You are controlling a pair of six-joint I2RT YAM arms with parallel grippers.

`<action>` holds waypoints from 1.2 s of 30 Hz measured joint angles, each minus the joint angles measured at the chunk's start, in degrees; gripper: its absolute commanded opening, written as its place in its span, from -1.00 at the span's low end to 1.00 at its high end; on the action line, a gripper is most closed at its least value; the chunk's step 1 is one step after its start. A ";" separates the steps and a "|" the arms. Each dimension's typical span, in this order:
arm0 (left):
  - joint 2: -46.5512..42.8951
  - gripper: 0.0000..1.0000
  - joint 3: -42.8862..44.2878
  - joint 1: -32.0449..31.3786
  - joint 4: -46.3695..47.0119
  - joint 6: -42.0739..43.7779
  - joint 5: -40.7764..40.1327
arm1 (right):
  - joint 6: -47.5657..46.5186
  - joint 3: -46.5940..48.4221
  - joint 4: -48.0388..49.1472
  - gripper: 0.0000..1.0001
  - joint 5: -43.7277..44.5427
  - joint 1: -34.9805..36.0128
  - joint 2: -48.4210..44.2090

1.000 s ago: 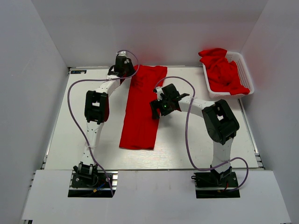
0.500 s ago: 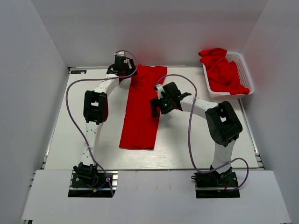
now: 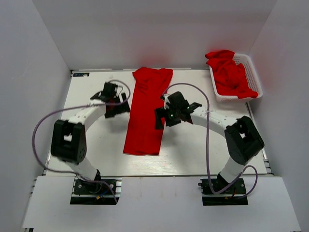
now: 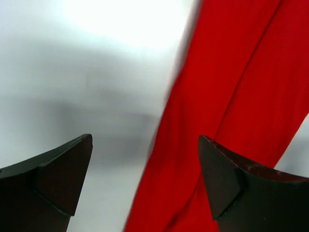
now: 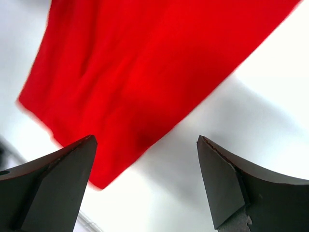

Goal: Fold and stack the t-shirts
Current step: Rotate the tshirt 90 degrees, then grab the bottom of the folded rectangular tshirt with both arms

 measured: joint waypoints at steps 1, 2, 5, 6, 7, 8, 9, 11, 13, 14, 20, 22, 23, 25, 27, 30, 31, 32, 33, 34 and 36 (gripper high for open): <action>-3.74 1.00 -4.94 -0.13 -0.61 -0.61 0.52 | 2.25 -1.31 -0.42 0.81 -0.07 1.36 -0.96; -7.08 1.00 -9.01 -0.44 -2.05 -1.22 1.29 | 3.82 -2.40 -0.92 0.81 -0.20 2.47 -1.68; -16.00 1.00 -20.22 -1.77 -4.52 -3.10 2.80 | 9.70 -5.95 -3.69 0.81 -0.13 6.67 -3.43; -18.97 1.00 -23.71 -2.23 -5.22 -3.76 3.30 | 11.54 -7.08 -4.50 0.76 -0.11 8.09 -3.82; -22.08 1.00 -26.84 -2.69 -5.97 -4.31 3.85 | 13.29 -8.37 -4.96 0.73 0.00 9.40 -4.26; -24.35 1.00 -28.76 -3.13 -7.10 -4.92 4.46 | 14.91 -9.53 -5.53 0.73 0.02 10.43 -4.70; -27.30 1.00 -31.06 -3.72 -7.67 -5.29 4.96 | 16.72 -10.69 -6.19 0.73 0.07 11.43 -5.09; -30.86 1.00 -33.29 -4.35 -8.20 -5.92 5.92 | 19.34 -12.04 -6.91 0.70 0.26 12.52 -5.66; -33.24 1.00 -34.82 -5.11 -7.08 -6.38 6.75 | 21.70 -12.24 -6.84 0.67 0.52 13.18 -5.79; -34.01 1.00 -35.43 -5.40 -6.43 -6.49 7.04 | 22.84 -12.24 -6.29 0.64 0.52 13.31 -5.79; -32.39 0.73 -37.66 -7.39 -2.78 -7.15 7.34 | 26.82 -11.63 -3.82 0.49 0.22 14.25 -4.55; -30.69 0.56 -37.90 -8.24 -1.75 -7.21 7.34 | 27.71 -11.50 -2.95 0.38 0.04 14.47 -3.43; -30.12 0.50 -38.25 -8.66 -1.07 -7.30 7.32 | 28.20 -11.50 -2.75 0.28 0.04 14.60 -2.93; -29.79 0.36 -38.71 -9.46 -0.09 -7.45 7.32 | 29.11 -11.50 -2.62 0.20 0.04 14.69 -2.12; -29.70 0.17 -39.34 -10.23 1.88 -7.32 7.76 | 29.92 -11.50 -2.34 -0.02 -0.04 14.69 -1.44; -29.55 -0.10 -40.74 -11.19 5.44 -7.63 9.42 | 30.58 -11.50 -1.46 -0.57 -0.15 14.69 -0.63; -29.44 -0.26 -41.27 -11.61 6.88 -7.85 10.05 | 30.67 -11.50 -1.25 -0.66 -0.15 14.69 -0.39; -29.14 -0.39 -41.70 -12.04 7.96 -7.98 10.51 | 31.10 -11.52 -1.18 -0.75 -0.15 14.67 -0.20; -28.70 -0.52 -41.94 -12.46 8.98 -8.11 11.13 | 31.36 -11.52 -1.18 -0.89 -0.15 14.67 -0.13; -28.22 -1.00 -42.16 -12.90 9.79 -8.17 11.45 | 31.41 -11.52 -1.11 -1.00 -0.15 14.67 -0.13; -27.30 -1.00 -42.18 -13.88 11.17 -8.41 12.50 | 31.50 -11.52 -0.98 -1.00 -0.11 14.69 -0.13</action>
